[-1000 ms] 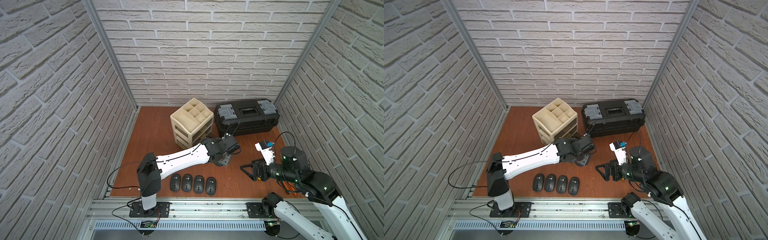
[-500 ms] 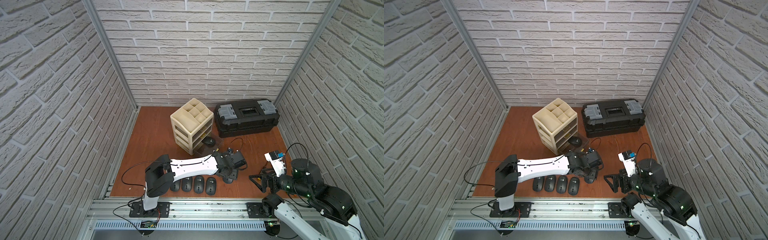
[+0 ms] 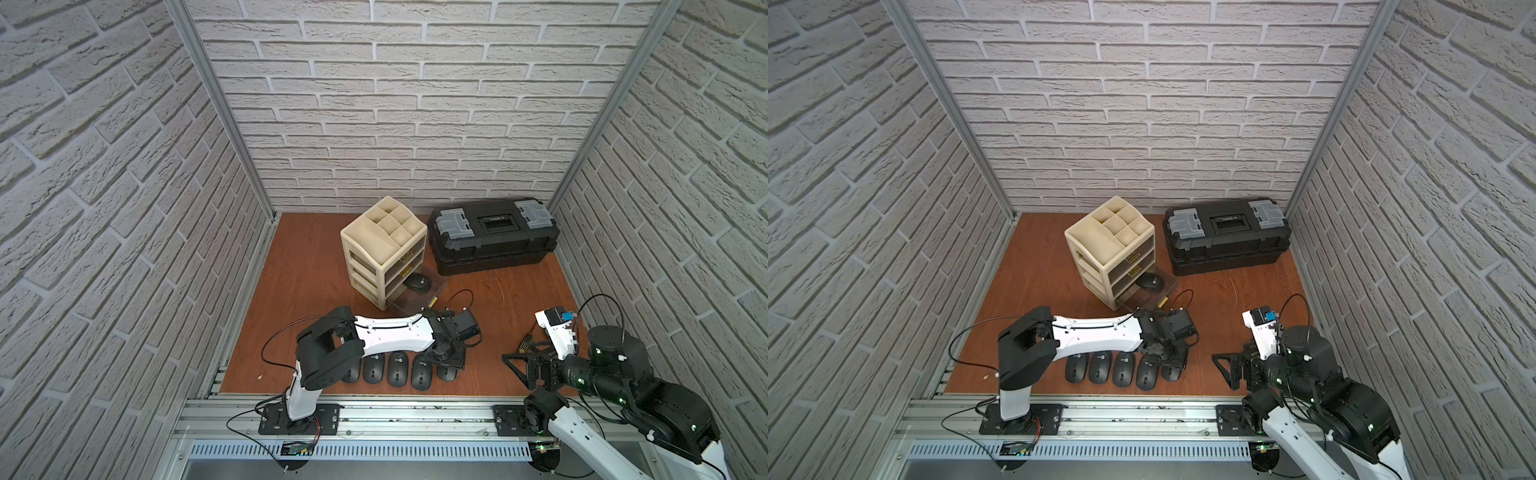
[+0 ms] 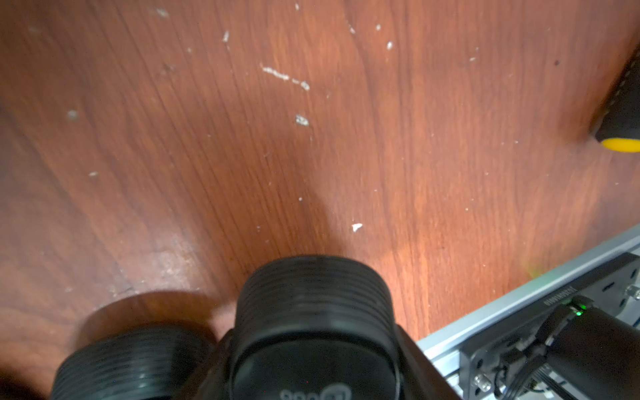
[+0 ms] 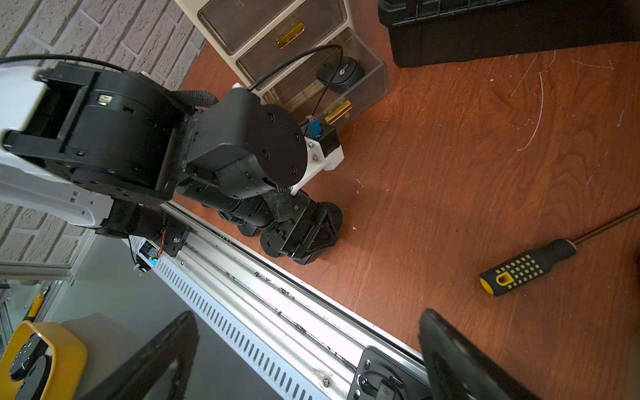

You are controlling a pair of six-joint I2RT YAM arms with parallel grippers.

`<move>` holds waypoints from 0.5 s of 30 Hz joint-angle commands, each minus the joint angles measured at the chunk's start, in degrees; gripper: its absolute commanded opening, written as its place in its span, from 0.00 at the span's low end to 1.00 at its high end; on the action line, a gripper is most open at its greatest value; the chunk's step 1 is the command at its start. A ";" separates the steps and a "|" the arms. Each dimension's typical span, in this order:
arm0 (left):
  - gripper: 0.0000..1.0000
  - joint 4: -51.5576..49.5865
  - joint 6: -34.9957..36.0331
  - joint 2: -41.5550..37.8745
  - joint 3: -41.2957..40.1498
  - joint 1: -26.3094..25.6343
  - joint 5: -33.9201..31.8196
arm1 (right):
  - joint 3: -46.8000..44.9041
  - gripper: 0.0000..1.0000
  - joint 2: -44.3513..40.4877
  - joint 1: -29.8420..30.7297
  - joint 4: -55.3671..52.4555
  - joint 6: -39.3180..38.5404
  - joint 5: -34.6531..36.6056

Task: Take the mice out of the drawer
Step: Place the mouse at the center of the board.

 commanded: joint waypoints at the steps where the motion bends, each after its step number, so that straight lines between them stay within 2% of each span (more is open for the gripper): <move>1: 0.53 -0.47 0.22 0.20 -1.29 0.19 0.68 | -0.64 1.00 -0.02 -0.19 1.44 0.69 0.59; 9: 0.54 -3.10 0.73 0.20 -1.36 0.17 -1.64 | -2.13 1.00 -0.19 -0.21 2.15 1.22 0.58; 15: 0.60 -4.65 1.30 1.10 -0.27 0.22 -3.28 | -2.60 1.00 0.06 -0.21 2.60 1.33 0.23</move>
